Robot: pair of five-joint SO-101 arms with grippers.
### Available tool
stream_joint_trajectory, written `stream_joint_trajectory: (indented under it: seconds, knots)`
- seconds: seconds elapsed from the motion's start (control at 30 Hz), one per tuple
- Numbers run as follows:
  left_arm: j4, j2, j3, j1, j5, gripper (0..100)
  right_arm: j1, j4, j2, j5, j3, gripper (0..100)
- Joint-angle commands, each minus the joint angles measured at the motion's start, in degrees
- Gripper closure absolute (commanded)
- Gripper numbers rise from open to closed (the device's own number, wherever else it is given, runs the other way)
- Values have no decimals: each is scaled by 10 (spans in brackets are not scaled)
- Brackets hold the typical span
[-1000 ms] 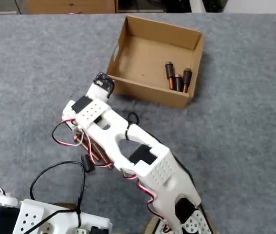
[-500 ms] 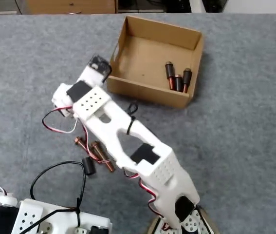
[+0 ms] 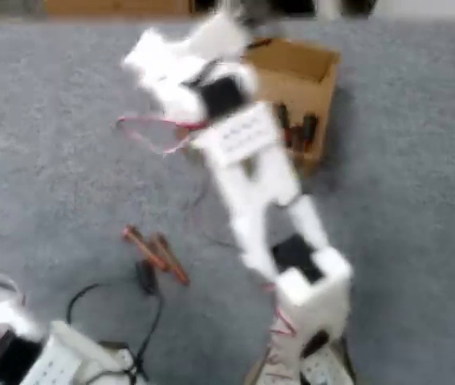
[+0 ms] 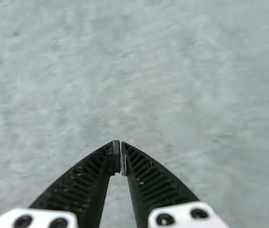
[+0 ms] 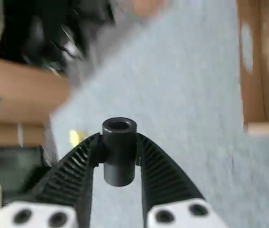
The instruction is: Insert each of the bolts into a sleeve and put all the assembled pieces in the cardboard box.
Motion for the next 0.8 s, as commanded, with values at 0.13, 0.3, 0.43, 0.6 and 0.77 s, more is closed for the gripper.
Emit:
stream_joint_trajectory:
  seconds: [0.13,0.3,0.43,0.6,0.77]
  knots:
    - [70,185,-203,252,142,981,196,-3,-117,21,-20,997]
    - [144,391,-359,390,252,981,344,3,-134,23,0,997]
    - [186,509,-469,461,328,981,428,3,-159,63,13,997]
    - [186,586,-505,521,393,981,513,3,-198,132,16,997]
    - [186,647,-498,588,402,972,566,3,-246,185,14,997]
